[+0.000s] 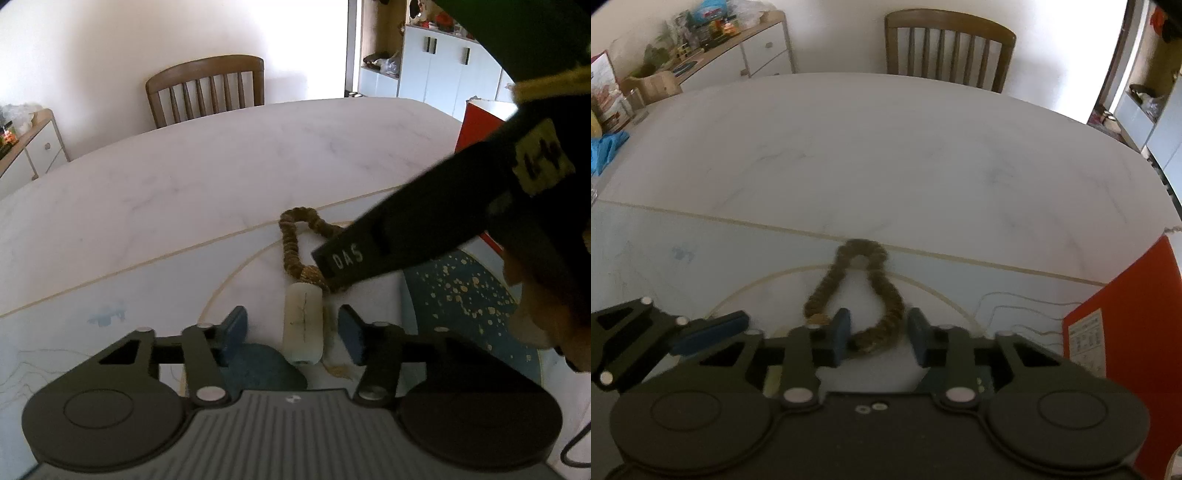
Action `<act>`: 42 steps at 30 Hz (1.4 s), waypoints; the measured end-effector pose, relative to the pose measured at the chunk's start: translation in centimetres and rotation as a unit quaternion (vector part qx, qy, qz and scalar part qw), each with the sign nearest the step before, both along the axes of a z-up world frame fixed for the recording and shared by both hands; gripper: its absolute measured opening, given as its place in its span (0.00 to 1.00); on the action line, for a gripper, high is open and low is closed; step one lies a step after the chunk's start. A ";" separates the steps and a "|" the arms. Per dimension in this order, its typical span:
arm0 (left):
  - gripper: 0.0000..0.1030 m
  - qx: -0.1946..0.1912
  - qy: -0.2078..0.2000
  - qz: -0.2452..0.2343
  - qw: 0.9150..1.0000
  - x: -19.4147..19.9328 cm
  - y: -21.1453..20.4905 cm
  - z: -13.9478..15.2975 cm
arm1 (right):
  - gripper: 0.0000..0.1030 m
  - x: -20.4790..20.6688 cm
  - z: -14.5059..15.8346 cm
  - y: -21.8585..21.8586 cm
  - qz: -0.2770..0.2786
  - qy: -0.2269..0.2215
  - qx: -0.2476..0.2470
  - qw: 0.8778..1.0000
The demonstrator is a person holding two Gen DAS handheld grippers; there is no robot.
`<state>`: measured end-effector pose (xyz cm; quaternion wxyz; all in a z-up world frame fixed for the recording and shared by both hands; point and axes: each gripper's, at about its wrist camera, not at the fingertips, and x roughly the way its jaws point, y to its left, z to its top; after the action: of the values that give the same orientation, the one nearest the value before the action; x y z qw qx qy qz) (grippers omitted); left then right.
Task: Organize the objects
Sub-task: 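Grasp the white cylinder with the left tool while the right grasps the brown beaded strap, then carry the white cylinder and brown strap over the red box and lower them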
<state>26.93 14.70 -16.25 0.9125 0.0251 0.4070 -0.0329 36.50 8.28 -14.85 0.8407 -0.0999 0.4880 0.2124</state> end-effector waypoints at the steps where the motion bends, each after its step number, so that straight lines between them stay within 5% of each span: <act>1: 0.45 0.003 0.000 0.001 1.000 0.0 0.0 0.1 | 0.23 -0.1 0.0 0.1 0.000 0.000 -0.001 1.000; 6: 0.32 0.002 0.005 0.005 1.000 -0.1 0.1 0.3 | 0.07 -0.3 -0.1 -0.1 -0.005 0.008 0.002 1.000; 10: 0.20 0.003 0.010 0.009 1.000 -0.3 0.1 0.7 | 0.07 -0.1 0.5 -0.3 -0.011 0.016 0.010 1.000; 26: 0.20 -0.043 0.014 0.024 0.999 -2.2 1.2 5.6 | 0.06 -4.2 6.5 -4.0 -0.025 0.007 0.062 0.998; 42: 0.20 -0.025 0.004 -0.007 1.000 -5.0 -2.8 12.5 | 0.06 -9.4 12.4 -9.4 -0.051 -0.034 0.084 0.995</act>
<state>21.95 11.91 -3.75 0.9108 0.0053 0.4099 -0.0494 27.12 -1.15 -2.42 0.8718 -0.0106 0.4442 0.2063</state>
